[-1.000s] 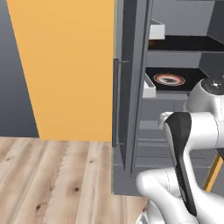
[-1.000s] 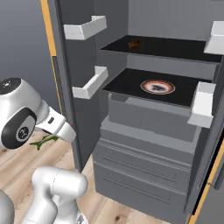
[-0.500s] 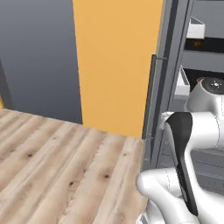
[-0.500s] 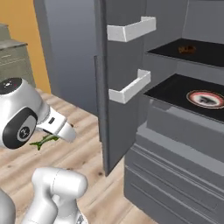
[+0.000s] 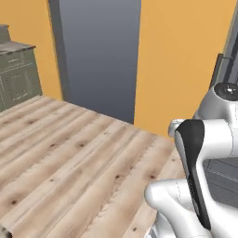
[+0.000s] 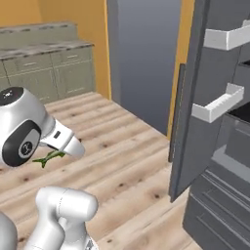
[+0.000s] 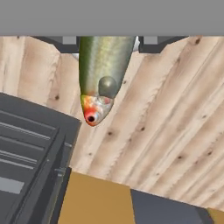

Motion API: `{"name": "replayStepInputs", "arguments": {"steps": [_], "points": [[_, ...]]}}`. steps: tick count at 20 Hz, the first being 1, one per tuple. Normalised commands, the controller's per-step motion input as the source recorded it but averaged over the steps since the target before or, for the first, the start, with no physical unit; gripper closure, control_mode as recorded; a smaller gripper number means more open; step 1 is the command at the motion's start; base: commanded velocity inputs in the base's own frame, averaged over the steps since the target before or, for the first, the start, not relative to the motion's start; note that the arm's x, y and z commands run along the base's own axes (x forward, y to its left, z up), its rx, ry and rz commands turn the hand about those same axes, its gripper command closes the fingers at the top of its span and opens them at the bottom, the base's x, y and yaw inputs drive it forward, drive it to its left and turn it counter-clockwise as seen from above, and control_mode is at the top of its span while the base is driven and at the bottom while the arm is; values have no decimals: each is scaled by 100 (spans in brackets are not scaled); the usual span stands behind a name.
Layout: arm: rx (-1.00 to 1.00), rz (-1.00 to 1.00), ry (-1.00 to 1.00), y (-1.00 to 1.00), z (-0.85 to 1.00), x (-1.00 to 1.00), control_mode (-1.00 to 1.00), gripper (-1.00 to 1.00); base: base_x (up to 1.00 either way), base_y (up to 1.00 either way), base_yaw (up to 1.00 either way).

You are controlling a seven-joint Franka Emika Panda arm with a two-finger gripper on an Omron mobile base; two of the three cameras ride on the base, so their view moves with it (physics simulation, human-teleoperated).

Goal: Retrieve the fish from the fridge and place it on the cutting board.

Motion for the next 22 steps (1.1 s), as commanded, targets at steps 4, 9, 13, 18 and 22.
{"name": "replayStepInputs", "arguments": {"steps": [4, 9, 13, 18, 22], "points": [[0, 0, 0, 0, 0, 0, 100, 100, 1, 61, 55], [0, 0, 0, 0, 0, 0, 100, 100, 8, 27, 55], [0, 0, 0, 0, 0, 0, 100, 100, 0, 34, 54], [0, 0, 0, 0, 0, 0, 100, 100, -3, 67, 49], [0, 0, 0, 0, 0, 0, 100, 100, 0, 80, 47]]}}
